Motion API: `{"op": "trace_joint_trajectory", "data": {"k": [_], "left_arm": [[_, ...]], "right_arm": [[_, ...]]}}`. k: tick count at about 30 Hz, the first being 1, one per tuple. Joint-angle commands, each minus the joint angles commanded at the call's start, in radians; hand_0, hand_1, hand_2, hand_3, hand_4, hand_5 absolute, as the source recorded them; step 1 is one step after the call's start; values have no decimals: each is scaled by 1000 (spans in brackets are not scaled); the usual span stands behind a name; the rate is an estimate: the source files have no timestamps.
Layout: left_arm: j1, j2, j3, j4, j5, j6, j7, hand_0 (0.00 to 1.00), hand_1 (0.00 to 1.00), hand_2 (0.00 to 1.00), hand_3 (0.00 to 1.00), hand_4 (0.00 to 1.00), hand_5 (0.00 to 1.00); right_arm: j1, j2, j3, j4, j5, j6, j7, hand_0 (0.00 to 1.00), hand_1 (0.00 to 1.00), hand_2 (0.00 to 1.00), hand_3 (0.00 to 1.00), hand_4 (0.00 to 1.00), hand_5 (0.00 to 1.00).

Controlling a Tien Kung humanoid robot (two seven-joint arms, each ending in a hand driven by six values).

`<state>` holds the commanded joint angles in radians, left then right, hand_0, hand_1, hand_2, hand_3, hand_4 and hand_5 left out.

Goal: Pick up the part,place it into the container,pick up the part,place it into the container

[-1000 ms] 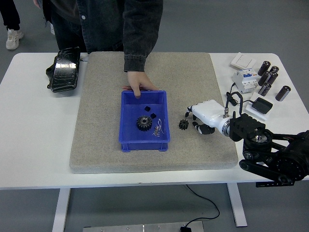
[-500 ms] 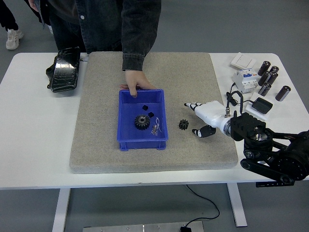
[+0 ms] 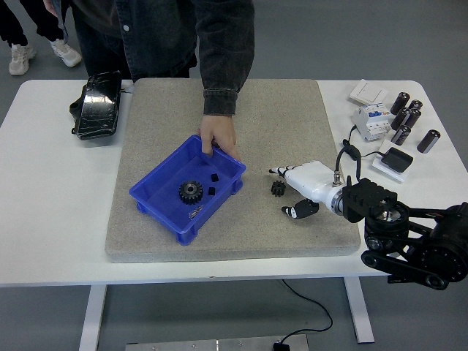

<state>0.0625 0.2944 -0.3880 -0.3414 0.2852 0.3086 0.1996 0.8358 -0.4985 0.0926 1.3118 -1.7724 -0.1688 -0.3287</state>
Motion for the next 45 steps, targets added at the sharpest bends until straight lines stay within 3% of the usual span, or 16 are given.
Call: {"op": "trace_joint_trajectory", "data": {"k": [2,3,8,9,32,38,39,44,45], "left_arm": [[-1,1,-1,0,1,0,0,691,681,666,646,709,396],[-1,1,-1,0,1,1,0,691,681,665,644,705,393],[-5,1,-1,0,2,0,1,691,681,665,644,705,393],[-5,1,0,0,2,0,0,691,681,665,642,701,389],[-6,2,-4,1,11,0,3,691,681,663,632,697,388],[-9,3,-9,1,17,2,4,691,681,662,631,696,390],[-9,3,-9,1,16,2,4,691,681,662,631,695,389],[-8,2,-9,1,17,2,4,691,681,662,631,695,389],[-9,2,-8,1,17,2,3,691,681,661,629,691,389]], "right_arm": [[3,3,-4,-10,7,-10,2,280,452,750,844,893,323],[5,4,-5,-14,11,-14,2,253,412,634,718,853,303],[14,9,-11,-32,21,-38,6,253,412,634,718,853,303],[15,10,-11,-34,22,-40,6,224,382,547,647,787,251],[37,40,-25,-55,54,-48,-3,221,369,537,645,810,280],[41,44,-23,-71,72,-51,-4,216,361,535,644,791,263],[41,44,-23,-72,73,-52,-5,198,336,492,632,719,221],[41,45,-23,-77,85,-57,-6,198,336,492,632,719,221],[41,46,-23,-78,88,-58,-6,187,329,473,625,679,200]]}}
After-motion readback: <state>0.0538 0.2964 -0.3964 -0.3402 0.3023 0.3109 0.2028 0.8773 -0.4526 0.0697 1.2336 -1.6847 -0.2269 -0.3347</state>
